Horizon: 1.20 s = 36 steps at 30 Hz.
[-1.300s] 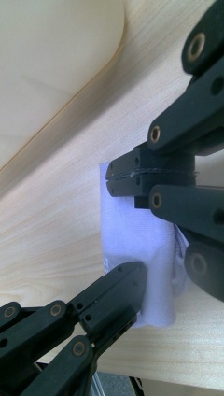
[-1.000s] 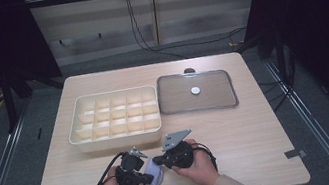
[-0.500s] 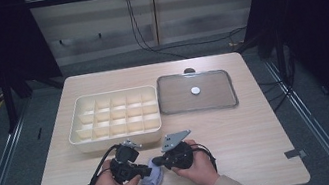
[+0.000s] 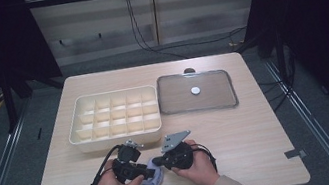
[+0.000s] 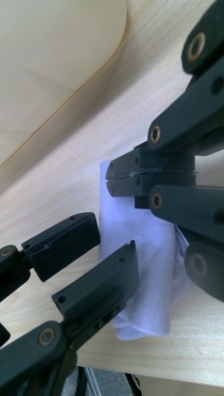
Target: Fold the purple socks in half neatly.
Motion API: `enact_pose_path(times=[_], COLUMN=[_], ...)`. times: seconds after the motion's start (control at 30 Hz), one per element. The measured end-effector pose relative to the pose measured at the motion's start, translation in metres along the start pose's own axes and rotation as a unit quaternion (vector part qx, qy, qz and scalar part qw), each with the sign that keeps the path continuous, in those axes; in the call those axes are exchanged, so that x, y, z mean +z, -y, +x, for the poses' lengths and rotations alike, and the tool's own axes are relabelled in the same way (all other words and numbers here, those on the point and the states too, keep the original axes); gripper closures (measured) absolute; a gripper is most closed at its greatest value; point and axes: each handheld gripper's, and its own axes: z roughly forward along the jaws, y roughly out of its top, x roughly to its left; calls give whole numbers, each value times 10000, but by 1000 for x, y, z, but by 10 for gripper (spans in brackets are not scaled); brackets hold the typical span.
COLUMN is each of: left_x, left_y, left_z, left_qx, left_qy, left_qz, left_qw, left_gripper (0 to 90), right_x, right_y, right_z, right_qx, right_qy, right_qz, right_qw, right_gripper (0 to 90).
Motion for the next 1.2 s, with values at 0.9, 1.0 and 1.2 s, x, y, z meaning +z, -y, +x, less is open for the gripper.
enact_pose_path(times=[0.9,1.0,1.2], left_x=[16,17,20], left_y=[3,3,4], left_z=[-4,-4,-4], left_qx=[55,18,5], left_qy=[-248,-203,-159], left_qz=[28,36,-16], left_qw=[9997,9998,9999], left_gripper=[517,516,486], right_x=[-11,-14,-16], right_y=[4,6,9], right_z=[-4,-6,-10], right_qx=[54,55,86], right_qy=[134,168,243], right_qz=[-76,-61,14], right_qw=[9999,9998,9997], right_gripper=[891,890,891])
